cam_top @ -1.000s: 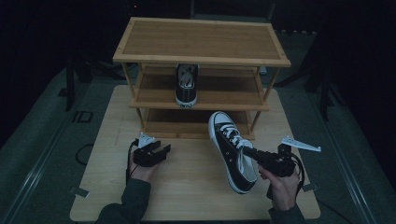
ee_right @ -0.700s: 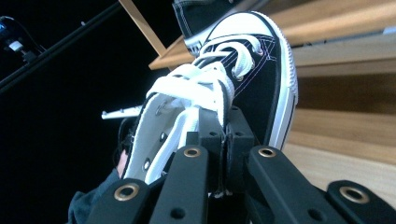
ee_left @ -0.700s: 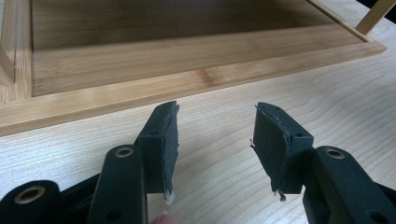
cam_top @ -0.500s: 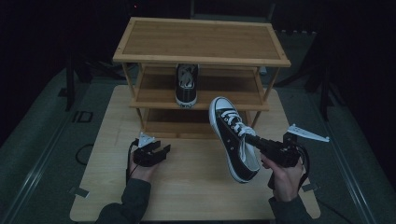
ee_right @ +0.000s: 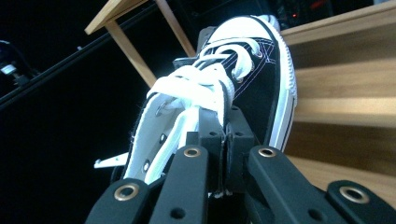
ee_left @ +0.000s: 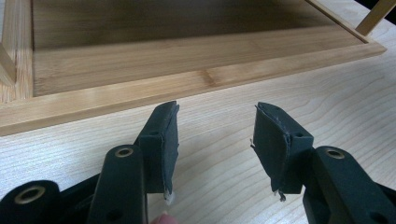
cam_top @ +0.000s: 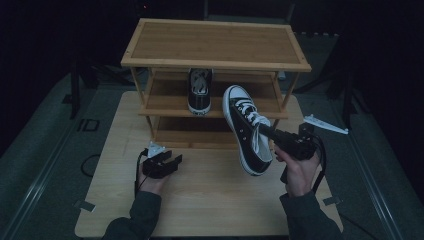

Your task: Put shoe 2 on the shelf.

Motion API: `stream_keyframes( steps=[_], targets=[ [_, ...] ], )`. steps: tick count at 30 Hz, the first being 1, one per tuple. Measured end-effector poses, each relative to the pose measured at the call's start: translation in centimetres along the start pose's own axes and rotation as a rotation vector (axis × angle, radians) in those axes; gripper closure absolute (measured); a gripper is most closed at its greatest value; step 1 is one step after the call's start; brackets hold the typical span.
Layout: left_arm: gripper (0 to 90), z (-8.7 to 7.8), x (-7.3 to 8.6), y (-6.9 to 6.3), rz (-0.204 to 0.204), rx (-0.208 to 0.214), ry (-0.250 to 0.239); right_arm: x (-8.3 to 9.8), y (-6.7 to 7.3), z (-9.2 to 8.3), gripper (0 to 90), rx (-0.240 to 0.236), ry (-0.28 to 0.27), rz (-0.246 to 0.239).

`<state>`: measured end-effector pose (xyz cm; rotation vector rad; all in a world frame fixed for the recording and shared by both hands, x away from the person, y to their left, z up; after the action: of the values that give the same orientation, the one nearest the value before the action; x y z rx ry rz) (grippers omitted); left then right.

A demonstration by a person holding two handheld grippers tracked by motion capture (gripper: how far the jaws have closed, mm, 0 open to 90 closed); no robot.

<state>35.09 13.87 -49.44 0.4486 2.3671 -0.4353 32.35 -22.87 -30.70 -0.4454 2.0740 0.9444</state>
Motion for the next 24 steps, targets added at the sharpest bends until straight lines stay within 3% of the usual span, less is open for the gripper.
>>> stream_keyframes(
  steps=[4, 24],
  targets=[
    [50.8, 0.0, 0.0, 0.0, 0.000, 0.000, 0.001, -0.8, -0.1, 0.6, 88.5, 0.033, -0.007, -0.012],
    [50.8, 0.1, 0.0, 0.0, 0.003, 0.003, 0.006, -4.3, -1.0, 4.1, 88.4, 0.098, -0.050, 0.025]
  ],
)
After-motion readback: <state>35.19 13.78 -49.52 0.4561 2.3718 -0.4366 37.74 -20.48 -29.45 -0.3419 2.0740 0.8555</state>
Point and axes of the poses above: each handheld gripper's, and its own axes: z roughly forward along the jaws, x roughly out of its underside, y roughly to its left, the point moved 2 cm from there along z, roughly forward along the jaws, and after that the axes turned 14 degrees about y, right-handed, at the moved point
